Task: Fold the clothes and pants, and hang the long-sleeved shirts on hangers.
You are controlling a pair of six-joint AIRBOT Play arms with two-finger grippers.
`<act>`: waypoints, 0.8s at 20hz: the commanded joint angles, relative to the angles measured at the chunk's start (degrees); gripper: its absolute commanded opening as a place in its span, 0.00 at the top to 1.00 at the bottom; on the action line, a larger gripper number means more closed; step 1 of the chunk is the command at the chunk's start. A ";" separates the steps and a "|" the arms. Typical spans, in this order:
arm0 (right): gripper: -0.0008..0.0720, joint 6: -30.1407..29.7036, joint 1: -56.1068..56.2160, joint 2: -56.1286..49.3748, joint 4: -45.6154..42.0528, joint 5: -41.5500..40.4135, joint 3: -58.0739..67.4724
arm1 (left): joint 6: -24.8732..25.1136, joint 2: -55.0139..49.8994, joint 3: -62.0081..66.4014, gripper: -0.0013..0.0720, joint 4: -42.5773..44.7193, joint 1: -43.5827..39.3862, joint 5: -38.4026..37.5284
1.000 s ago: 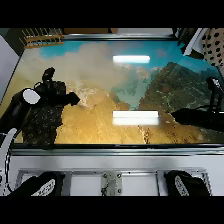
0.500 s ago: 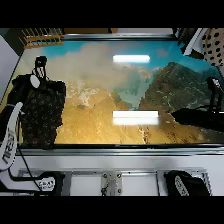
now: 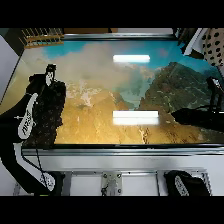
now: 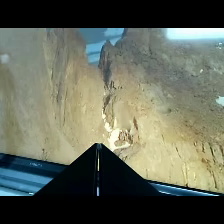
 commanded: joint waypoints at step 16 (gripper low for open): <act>0.98 -0.63 -0.09 0.00 8.37 -15.58 0.11 | 25.38 19.58 1.95 0.97 -29.33 -34.77 5.70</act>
